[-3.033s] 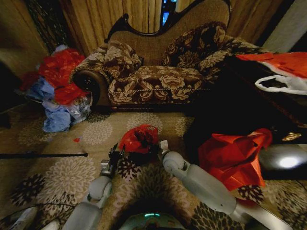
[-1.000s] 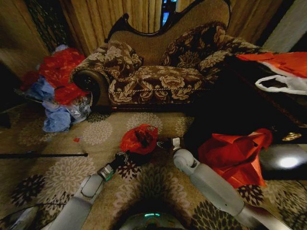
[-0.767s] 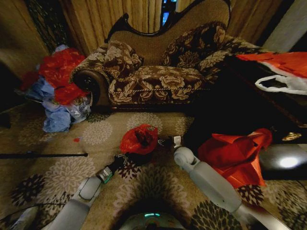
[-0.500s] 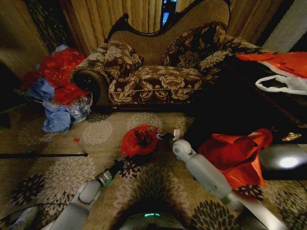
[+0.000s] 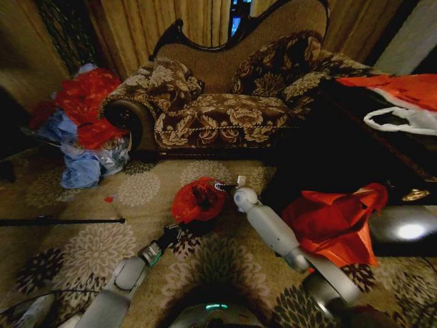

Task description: Place a garbage bag over the trash bin.

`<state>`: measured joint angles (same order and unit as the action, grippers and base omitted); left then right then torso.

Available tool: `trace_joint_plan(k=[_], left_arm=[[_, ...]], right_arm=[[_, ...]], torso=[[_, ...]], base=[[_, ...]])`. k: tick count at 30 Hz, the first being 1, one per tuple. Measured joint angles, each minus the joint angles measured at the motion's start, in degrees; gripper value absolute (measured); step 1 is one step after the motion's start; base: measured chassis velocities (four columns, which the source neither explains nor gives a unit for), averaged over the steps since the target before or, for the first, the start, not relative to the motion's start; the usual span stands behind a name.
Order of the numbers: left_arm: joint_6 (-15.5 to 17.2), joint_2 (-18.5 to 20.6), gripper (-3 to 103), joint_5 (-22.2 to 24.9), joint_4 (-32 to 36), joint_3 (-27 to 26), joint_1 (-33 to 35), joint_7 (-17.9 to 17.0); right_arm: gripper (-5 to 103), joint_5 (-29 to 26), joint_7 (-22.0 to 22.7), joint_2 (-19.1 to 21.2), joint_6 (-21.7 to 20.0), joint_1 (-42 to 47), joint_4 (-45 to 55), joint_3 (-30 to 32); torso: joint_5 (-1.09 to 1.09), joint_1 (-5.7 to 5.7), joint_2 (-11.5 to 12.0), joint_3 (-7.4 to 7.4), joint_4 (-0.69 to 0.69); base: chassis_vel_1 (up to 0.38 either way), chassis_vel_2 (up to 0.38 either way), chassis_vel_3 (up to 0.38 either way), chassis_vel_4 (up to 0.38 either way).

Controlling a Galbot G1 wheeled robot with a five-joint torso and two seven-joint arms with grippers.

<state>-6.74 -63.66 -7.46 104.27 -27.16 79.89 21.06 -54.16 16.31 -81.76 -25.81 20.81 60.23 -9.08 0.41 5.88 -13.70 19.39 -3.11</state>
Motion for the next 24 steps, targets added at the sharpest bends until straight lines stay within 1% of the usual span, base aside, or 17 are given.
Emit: trace_joint_plan(k=[2,3,6,7,9,11,12,13,15,18,19,22,24], left_arm=[[-0.06,-0.1,0,0.01,0.23,-0.03,0.06,-0.01],[-0.06,-0.1,0,0.01,0.23,-0.03,0.06,-0.01],[-0.08,-0.13,0,0.09,0.57,-0.1,-0.01,-0.05],[-0.08,-0.13,0,0.09,0.57,-0.1,-0.01,-0.05],[-0.07,-0.13,0,0.15,0.8,-0.12,-0.04,-0.08],[-0.08,-0.13,0,0.17,0.87,-0.12,-0.02,-0.09],[-0.14,-0.13,0,0.19,0.92,-0.15,0.1,-0.1],[-0.39,-0.13,0,0.19,0.93,-0.23,0.33,-0.1],[-0.54,-0.13,0,0.22,0.94,-0.28,0.48,-0.1],[-0.69,-0.03,0,1.42,1.15,-0.48,1.12,-0.33],[-0.69,-0.03,0,1.42,1.15,-0.48,1.12,-0.33],[-0.68,0.23,0,1.8,1.23,-0.76,1.11,-0.46],[-0.68,0.39,0,1.99,1.37,-0.83,1.1,-0.47]], right_arm=[[76,1.41,-1.4,-0.64,0.7,-0.43,-2.23,-0.17],[76,1.41,-1.4,-0.64,0.7,-0.43,-2.23,-0.17],[60,3.0,-2.31,-1.27,1.63,-0.52,-4.52,-0.13],[60,3.0,-2.31,-1.27,1.63,-0.52,-4.52,-0.13],[48,3.26,-2.32,-1.32,1.93,-0.51,-4.87,-0.13],[48,3.26,-2.28,-1.28,1.97,-0.47,-4.86,-0.13],[44,3.26,-2.18,-1.08,1.98,-0.43,-4.75,-0.12],[33,3.23,-1.89,-0.74,2.0,-0.4,-4.56,-0.13],[33,3.23,-1.77,-0.48,2.07,-0.39,-4.43,-0.15],[16,3.14,-1.81,0.67,2.28,-0.19,-3.58,-0.44],[16,3.14,-1.81,0.67,2.28,-0.19,-3.58,-0.44],[2,3.23,-1.33,1.14,2.36,0.04,-2.93,-0.58],[2,3.3,-1.05,1.49,2.43,0.21,-2.3,-0.65]], torso=[[0.01,0.0,0.0,0.0,-0.01],[0.01,0.0,0.0,0.0,-0.01],[0.0,0.0,0.0,0.0,-0.01],[0.0,0.0,0.0,0.0,-0.01],[0.0,0.0,0.0,0.0,-0.01],[0.0,0.0,0.0,0.0,-0.01],[0.0,0.0,0.0,0.0,-0.01],[0.0,0.0,0.0,0.0,-0.01],[0.0,0.0,0.0,0.0,-0.01],[-0.01,0.0,0.0,0.0,-0.01],[-0.01,0.0,0.0,0.0,-0.01],[-0.01,0.0,0.0,-0.01,0.0],[-0.01,0.0,0.0,-0.01,0.0]], base=[[0.0,0.0,0.0,0.0],[0.0,0.0,0.0,0.0],[0.0,0.0,0.0,0.0],[0.0,0.0,0.0,0.0],[0.0,0.0,0.0,0.0],[0.0,0.0,0.0,0.0],[0.0,0.0,0.0,0.0],[0.0,0.0,0.0,0.0],[0.0,0.0,0.0,0.0],[0.0,0.0,0.0,0.0],[0.0,0.0,0.0,0.0],[0.0,0.0,0.0,0.0],[0.0,0.0,0.0,0.0]])
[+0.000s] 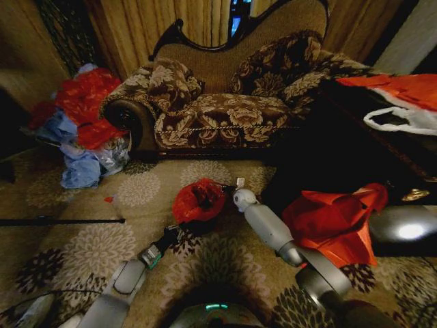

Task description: Place a garbage bag over the trash bin.

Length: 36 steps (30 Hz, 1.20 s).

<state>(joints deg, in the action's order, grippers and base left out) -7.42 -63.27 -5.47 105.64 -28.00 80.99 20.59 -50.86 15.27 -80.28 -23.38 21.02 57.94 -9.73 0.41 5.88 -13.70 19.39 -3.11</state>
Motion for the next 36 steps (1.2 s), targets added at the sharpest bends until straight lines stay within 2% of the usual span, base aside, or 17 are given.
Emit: trace_joint_plan(k=[7,11,15,21,24,29,36], left_arm=[[-0.1,1.56,0,2.05,2.84,-1.42,1.65,0.13],[1.02,5.27,0,7.75,9.59,-6.79,8.11,1.13],[1.35,7.54,0,9.83,11.99,-10.59,11.84,2.56],[2.77,8.38,0,10.4,12.56,-12.0,13.38,2.82],[3.27,8.23,0,9.92,10.67,-11.72,12.68,3.29],[1.57,7.63,0,7.86,5.55,-9.39,9.73,4.02],[-1.09,5.06,0,3.99,-4.26,-6.64,4.28,4.18]], right_arm=[[0,-0.6,3.97,4.08,-2.15,0.94,7.75,-2.09],[0,-0.12,3.96,7.53,-3.08,2.25,10.91,-4.04],[0,0.42,3.85,7.78,-3.13,3.09,11.18,-4.14],[0,1.13,3.86,8.15,-3.23,3.17,11.03,-4.1],[0,2.25,2.92,8.73,-3.16,3.62,10.49,-4.19],[0,3.44,2.34,8.48,-2.81,5.51,10.5,-4.18],[0,8.1,-0.41,6.38,-0.27,7.95,7.44,-4.05]], torso=[[0.01,0.0,0.0,0.0,-0.01],[-0.01,-0.01,0.0,0.0,-0.01],[-0.01,-0.01,0.0,0.0,0.01],[0.0,-0.01,0.0,0.0,0.0],[0.0,-0.01,0.0,0.0,-0.01],[0.01,-0.01,0.0,0.0,-0.01],[-0.01,0.0,0.0,0.0,-0.01]], base=[[0.0,0.0,0.0,0.0],[0.0,0.0,0.0,0.0],[0.0,0.0,0.0,0.0],[0.0,0.0,0.0,0.0],[0.0,0.0,0.0,0.0],[0.0,0.0,0.0,0.0],[0.0,0.0,0.0,0.0]])
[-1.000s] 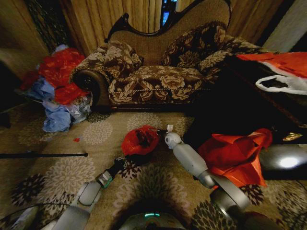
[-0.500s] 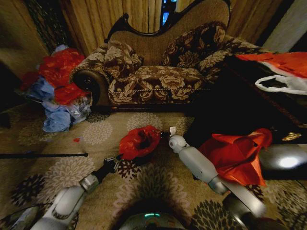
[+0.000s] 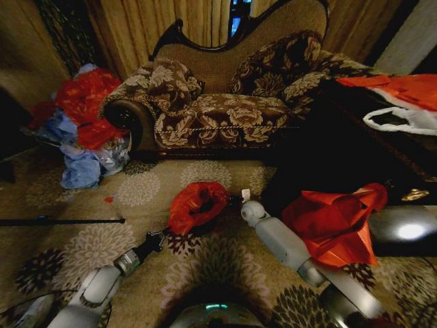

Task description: Place a garbage bag over the trash bin.

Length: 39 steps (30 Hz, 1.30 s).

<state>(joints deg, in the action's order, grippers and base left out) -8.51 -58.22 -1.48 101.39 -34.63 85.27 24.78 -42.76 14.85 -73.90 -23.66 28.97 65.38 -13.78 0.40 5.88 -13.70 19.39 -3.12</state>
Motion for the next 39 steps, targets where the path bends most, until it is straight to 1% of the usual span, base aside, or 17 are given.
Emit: trace_joint_plan(k=[1,3,4,7,8,11,16,23,28,34,39], left_arm=[[0.0,0.0,0,0.0,0.0,0.0,0.0,0.0],[-1.35,-0.92,0,-1.27,-3.51,0.48,-1.73,0.01],[-1.35,-0.92,0,-1.27,-3.51,0.48,-1.73,0.01],[-2.74,-2.81,0,-2.85,-8.49,1.09,-4.01,-0.1],[-2.74,-2.81,0,-2.85,-8.49,1.09,-4.01,-0.1],[-3.56,-4.44,0,-3.86,-11.43,1.58,-5.3,-0.56],[-4.2,-6.14,0,-4.65,-13.51,1.8,-6.36,-1.74],[-6.11,-8.41,0,-8.82,-16.74,2.32,-7.91,-2.97],[-6.84,-9.29,0,-10.28,-18.78,2.41,-8.7,-3.05],[-7.13,-10.47,0,-11.84,-21.47,2.74,-10.43,-3.07],[-7.22,-10.77,0,-13.06,-22.6,2.87,-11.27,-3.1]], right_arm=[[0,0.0,0.0,0.0,0.0,0.0,0.0,0.0],[0,1.15,-0.72,-1.16,0.87,0.12,-1.93,0.2],[0,1.15,-0.72,-1.16,0.87,0.12,-1.93,0.2],[0,2.91,-1.83,-3.02,2.24,0.09,-4.89,0.26],[0,2.91,-1.83,-3.02,2.24,0.09,-4.89,0.26],[0,4.88,-2.91,-4.69,3.6,-0.24,-7.76,0.55],[0,6.55,-4.29,-6.55,5.22,-0.87,-11.17,1.58],[0,8.37,-5.85,-8.44,7.61,-1.18,-14.71,2.88],[0,9.15,-6.28,-8.78,8.3,-1.1,-15.64,3.07],[0,12.59,-7.76,-9.57,10.17,-0.88,-18.71,4.0],[0,13.6,-8.56,-9.88,11.06,-0.84,-20.2,4.15]], torso=[[0.0,0.0,0.0,0.0,0.0],[0.01,0.0,0.0,0.0,0.0],[0.01,0.0,0.0,0.0,0.0],[0.02,0.0,0.0,0.0,0.0],[0.02,0.0,0.0,0.0,0.0],[0.02,0.0,0.0,0.0,0.0],[0.01,0.0,0.0,0.0,0.0],[0.01,0.0,0.0,0.0,0.0],[0.01,0.0,0.0,0.0,0.0],[0.01,0.0,0.0,0.0,0.0],[0.01,0.0,0.0,0.0,0.0]], base=[[0.0,0.0,0.0,0.0],[0.0,0.0,0.0,0.0],[0.0,0.0,0.0,0.0],[0.0,0.0,0.0,0.0],[0.0,0.0,0.0,0.0],[0.0,0.0,0.0,0.0],[0.0,0.0,0.0,0.0],[0.0,0.0,0.0,0.0],[0.0,0.0,0.0,0.0],[0.0,0.0,0.0,0.0],[0.0,0.0,0.0,0.0]])
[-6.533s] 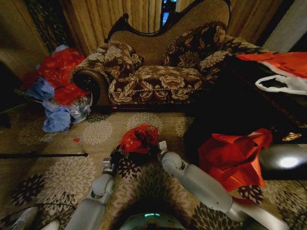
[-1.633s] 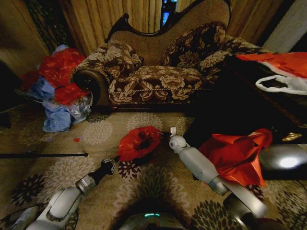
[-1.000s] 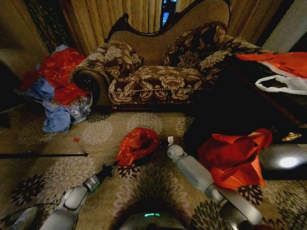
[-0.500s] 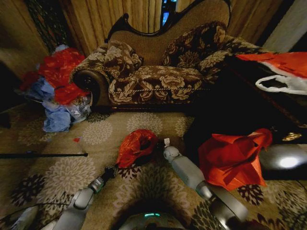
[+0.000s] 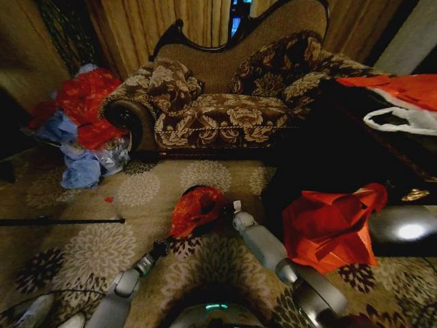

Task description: Place a garbage bag over the trash bin.

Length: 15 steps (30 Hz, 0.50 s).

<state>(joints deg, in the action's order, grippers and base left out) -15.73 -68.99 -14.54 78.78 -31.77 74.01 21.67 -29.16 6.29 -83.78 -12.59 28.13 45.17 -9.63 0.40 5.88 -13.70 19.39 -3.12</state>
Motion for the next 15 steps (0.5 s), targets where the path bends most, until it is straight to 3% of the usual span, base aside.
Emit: trace_joint_plan(k=[9,15], left_arm=[[-0.47,-0.26,0,-1.12,-2.69,-0.38,-0.38,-0.15],[-1.39,-1.07,0,-1.89,-6.07,-1.4,-1.63,-2.09]], right_arm=[[0,0.74,-0.54,-0.83,1.28,0.52,-0.71,0.0],[0,2.94,-1.77,-2.75,3.68,-0.19,-3.95,0.8]], torso=[[0.0,0.0,0.0,0.0,0.0],[0.01,0.0,0.0,0.0,0.01]], base=[[0.0,0.0,0.0,0.0],[0.0,0.0,0.0,0.0]])
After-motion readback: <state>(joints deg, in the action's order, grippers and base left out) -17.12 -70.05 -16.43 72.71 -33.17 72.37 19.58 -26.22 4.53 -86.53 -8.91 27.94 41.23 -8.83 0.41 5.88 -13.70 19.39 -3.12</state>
